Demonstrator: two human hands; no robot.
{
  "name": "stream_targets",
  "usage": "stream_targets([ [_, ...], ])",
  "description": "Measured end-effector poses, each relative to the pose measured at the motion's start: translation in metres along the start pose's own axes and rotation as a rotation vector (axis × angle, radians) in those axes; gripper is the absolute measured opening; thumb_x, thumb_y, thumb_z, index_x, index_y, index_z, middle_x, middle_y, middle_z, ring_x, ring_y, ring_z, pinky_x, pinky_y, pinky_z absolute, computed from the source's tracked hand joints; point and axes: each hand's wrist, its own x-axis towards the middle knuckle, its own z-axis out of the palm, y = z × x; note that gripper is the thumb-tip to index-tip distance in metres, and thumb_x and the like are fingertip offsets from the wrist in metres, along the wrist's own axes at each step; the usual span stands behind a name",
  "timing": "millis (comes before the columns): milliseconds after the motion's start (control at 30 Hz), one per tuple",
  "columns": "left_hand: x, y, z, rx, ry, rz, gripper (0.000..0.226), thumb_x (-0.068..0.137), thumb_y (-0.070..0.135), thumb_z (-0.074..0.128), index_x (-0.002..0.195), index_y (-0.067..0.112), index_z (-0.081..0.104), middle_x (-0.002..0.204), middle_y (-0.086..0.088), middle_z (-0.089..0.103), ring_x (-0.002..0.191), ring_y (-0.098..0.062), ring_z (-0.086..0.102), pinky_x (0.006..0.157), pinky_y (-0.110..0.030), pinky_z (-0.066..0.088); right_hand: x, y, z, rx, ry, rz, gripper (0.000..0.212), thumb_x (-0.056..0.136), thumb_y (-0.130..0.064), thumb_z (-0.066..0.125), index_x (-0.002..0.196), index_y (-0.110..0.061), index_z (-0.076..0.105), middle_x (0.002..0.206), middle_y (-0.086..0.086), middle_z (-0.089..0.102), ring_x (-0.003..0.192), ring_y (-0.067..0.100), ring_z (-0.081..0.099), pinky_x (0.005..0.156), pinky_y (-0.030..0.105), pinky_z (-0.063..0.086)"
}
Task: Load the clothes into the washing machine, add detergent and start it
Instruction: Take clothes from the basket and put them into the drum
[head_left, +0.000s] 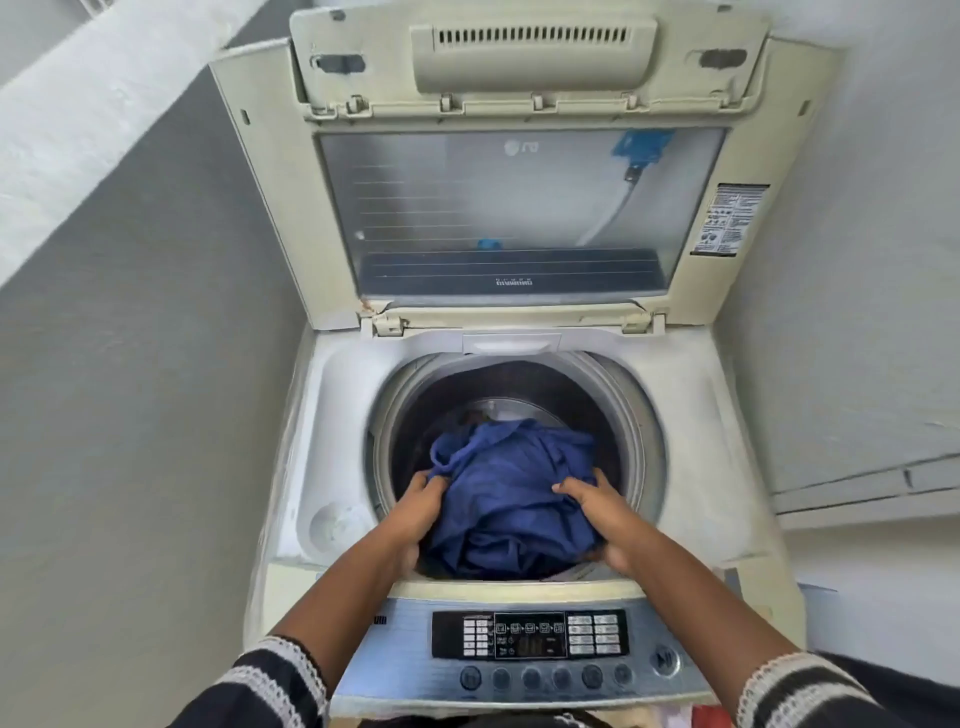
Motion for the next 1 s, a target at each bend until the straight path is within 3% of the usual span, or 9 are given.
stream_targets([
  [100,0.007,-0.007,0.003,0.140,-0.039,-0.059,0.031,0.101,0.026,0.045,0.131,0.019,0.041,0.116,-0.010,0.058,0.099,-0.026,0.060,0.077,-0.038,0.056,0.003,0.007,-0.002,-0.253,-0.021,0.115,0.041,0.092,-0.007,0.054,0.130,-0.019,0.044,0.119,0.008,0.060,0.097,0.036,0.065,0.070,0.047,0.060],
  [167,0.003,-0.008,0.005,0.200,-0.095,-0.122,0.028,0.099,0.025,0.048,0.126,0.023,0.043,0.121,-0.013,0.053,0.101,-0.032,0.057,0.068,-0.041,0.058,0.002,0.009,0.002,-0.391,-0.034,0.185,0.040,0.093,-0.009,0.056,0.130,-0.015,0.043,0.125,0.010,0.052,0.096,0.036,0.063,0.061,0.044,0.061],
  [267,-0.001,-0.010,0.007,0.231,-0.109,-0.188,0.023,0.098,0.026,0.051,0.120,0.020,0.050,0.111,-0.012,0.052,0.100,-0.031,0.054,0.070,-0.044,0.061,0.001,0.012,0.007,-0.555,-0.004,0.181,0.022,0.095,-0.010,0.057,0.116,-0.007,0.051,0.121,0.012,0.047,0.086,0.036,0.064,0.067,0.046,0.062],
  [367,-0.001,-0.010,0.009,0.251,-0.078,-0.155,0.022,0.099,0.029,0.052,0.117,0.018,0.053,0.119,-0.015,0.052,0.101,-0.029,0.052,0.068,-0.041,0.060,0.000,0.012,0.005,-0.547,0.075,0.052,0.015,0.095,-0.012,0.057,0.109,-0.014,0.057,0.113,0.009,0.054,0.075,0.030,0.066,0.066,0.047,0.062],
  [467,-0.008,-0.005,0.015,0.270,-0.037,-0.059,0.023,0.098,0.029,0.054,0.117,0.015,0.054,0.117,-0.013,0.056,0.099,-0.027,0.058,0.075,-0.037,0.058,-0.010,0.000,-0.003,-0.533,0.154,-0.241,0.014,0.093,-0.009,0.058,0.093,-0.023,0.060,0.089,0.008,0.066,0.066,0.024,0.068,0.059,0.045,0.062],
  [633,-0.052,0.016,0.054,0.236,-0.153,0.147,0.021,0.099,0.028,0.054,0.117,0.018,0.056,0.099,-0.006,0.066,0.082,-0.018,0.064,0.079,-0.033,0.055,-0.059,-0.031,-0.041,-0.483,0.175,-0.520,0.014,0.092,-0.007,0.059,0.086,-0.018,0.065,0.075,0.015,0.067,0.052,0.012,0.061,0.050,0.024,0.051],
  [833,-0.117,0.012,0.146,0.324,-0.388,0.348,0.018,0.097,0.018,0.057,0.115,0.019,0.056,0.099,-0.013,0.066,0.084,-0.021,0.064,0.079,-0.033,0.053,-0.123,-0.017,-0.114,-0.495,0.161,-0.636,0.016,0.089,-0.017,0.064,0.092,-0.033,0.065,0.071,0.002,0.066,0.058,0.024,0.057,0.061,0.040,0.053],
  [933,-0.146,-0.005,0.196,0.409,-0.507,0.412,0.023,0.094,0.025,0.062,0.116,0.022,0.058,0.101,-0.010,0.068,0.093,-0.025,0.069,0.086,-0.040,0.055,-0.153,0.012,-0.155,-0.491,0.176,-0.667,0.016,0.090,-0.017,0.066,0.098,-0.032,0.065,0.073,-0.002,0.066,0.057,0.020,0.056,0.061,0.036,0.050],
  [1000,-0.159,-0.018,0.226,0.430,-0.573,0.414,0.022,0.095,0.021,0.061,0.116,0.020,0.057,0.097,-0.005,0.068,0.091,-0.018,0.069,0.085,-0.035,0.055,-0.169,0.035,-0.178,-0.458,0.195,-0.652,0.016,0.091,-0.016,0.066,0.100,-0.030,0.065,0.073,-0.006,0.065,0.055,0.011,0.053,0.059,0.028,0.046],
])
